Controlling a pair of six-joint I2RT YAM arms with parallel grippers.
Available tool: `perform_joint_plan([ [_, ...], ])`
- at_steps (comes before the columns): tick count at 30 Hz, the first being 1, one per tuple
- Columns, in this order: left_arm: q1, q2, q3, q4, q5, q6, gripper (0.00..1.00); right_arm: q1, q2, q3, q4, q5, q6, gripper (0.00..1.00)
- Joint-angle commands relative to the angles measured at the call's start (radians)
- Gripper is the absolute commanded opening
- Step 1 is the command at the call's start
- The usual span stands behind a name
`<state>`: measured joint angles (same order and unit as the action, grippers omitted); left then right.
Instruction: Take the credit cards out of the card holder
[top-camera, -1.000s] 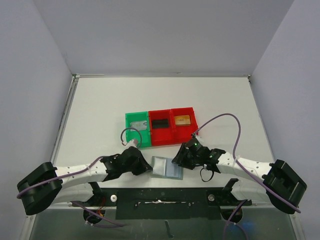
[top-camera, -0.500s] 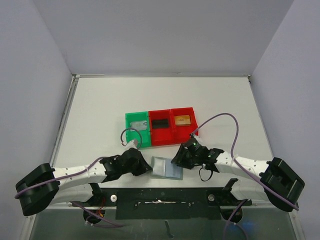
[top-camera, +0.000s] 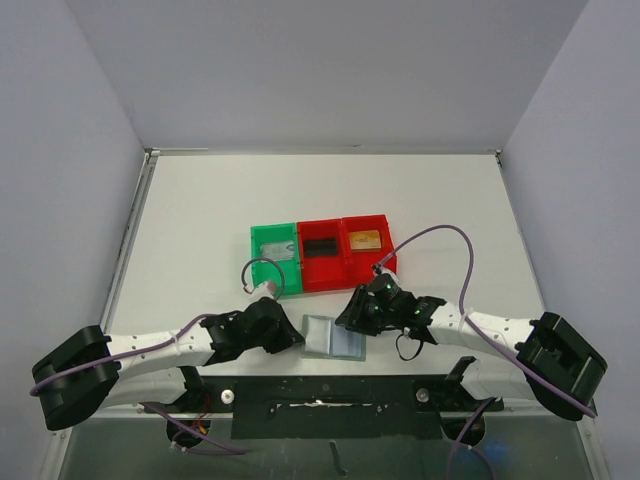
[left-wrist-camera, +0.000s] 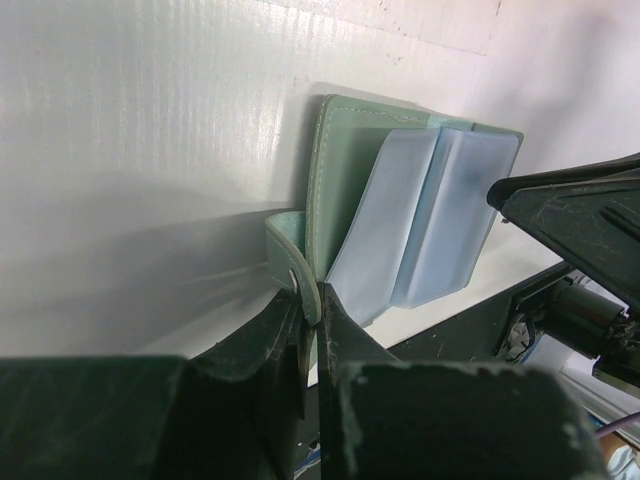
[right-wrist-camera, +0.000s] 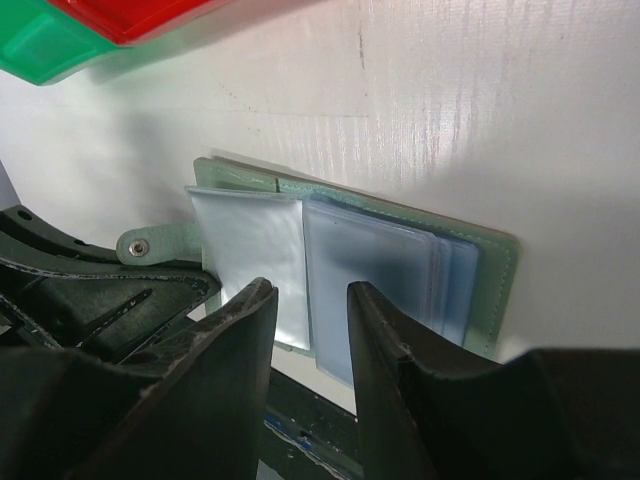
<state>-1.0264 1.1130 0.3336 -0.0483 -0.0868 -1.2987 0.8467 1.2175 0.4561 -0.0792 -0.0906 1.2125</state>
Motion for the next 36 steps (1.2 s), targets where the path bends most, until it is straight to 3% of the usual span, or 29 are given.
perform_joint_plan([
  [1, -0.008, -0.001, 0.03, 0.018, -0.016, -0.008, 0.0, 0.011, -0.024, 0.041, 0.002, 0.015, -0.006, 0.35],
  [9, -0.01, -0.005, 0.031, 0.017, -0.019, -0.01, 0.0, 0.018, -0.109, 0.1, -0.249, 0.134, -0.009, 0.41],
  [22, -0.018, 0.023, 0.042, 0.026, -0.013, -0.005, 0.0, 0.03, -0.023, 0.047, -0.146, 0.071, 0.001, 0.41],
  [36, -0.026, 0.023, 0.044, 0.021, -0.021, -0.011, 0.0, 0.06, 0.059, 0.135, -0.242, 0.12, -0.026, 0.44],
])
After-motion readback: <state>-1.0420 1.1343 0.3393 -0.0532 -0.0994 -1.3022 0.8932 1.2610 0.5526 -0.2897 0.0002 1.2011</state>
